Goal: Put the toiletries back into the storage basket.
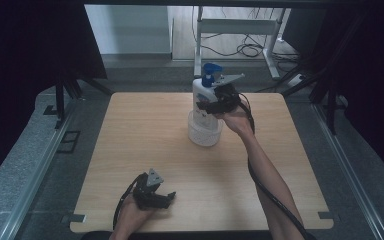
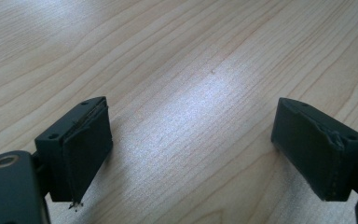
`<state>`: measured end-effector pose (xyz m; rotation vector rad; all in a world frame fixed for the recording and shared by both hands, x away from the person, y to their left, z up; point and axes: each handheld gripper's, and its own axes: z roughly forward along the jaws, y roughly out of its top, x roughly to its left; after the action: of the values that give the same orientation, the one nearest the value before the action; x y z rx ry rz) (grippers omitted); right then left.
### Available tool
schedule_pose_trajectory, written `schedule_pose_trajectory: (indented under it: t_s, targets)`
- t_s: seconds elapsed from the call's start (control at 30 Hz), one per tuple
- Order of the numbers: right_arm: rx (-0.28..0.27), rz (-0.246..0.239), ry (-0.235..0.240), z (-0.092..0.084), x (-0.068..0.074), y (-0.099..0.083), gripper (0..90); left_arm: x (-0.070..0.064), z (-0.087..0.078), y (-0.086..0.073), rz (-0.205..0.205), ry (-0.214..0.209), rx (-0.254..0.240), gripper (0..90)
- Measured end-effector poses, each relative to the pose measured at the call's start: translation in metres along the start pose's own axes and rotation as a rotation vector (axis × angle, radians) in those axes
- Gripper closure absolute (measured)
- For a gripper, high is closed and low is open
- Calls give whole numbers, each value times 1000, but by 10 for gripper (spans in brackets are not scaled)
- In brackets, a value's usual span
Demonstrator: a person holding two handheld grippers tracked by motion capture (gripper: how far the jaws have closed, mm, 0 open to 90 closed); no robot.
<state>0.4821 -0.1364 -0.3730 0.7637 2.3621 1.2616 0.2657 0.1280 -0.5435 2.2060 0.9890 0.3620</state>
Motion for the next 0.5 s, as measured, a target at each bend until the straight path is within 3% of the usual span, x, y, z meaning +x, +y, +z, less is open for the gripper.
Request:
schedule_pose_trajectory:
  t_s: [0.5]
  targets:
    - [23,-2,13,18,0,-20,373,0,0,0,-1,-1,1,116]
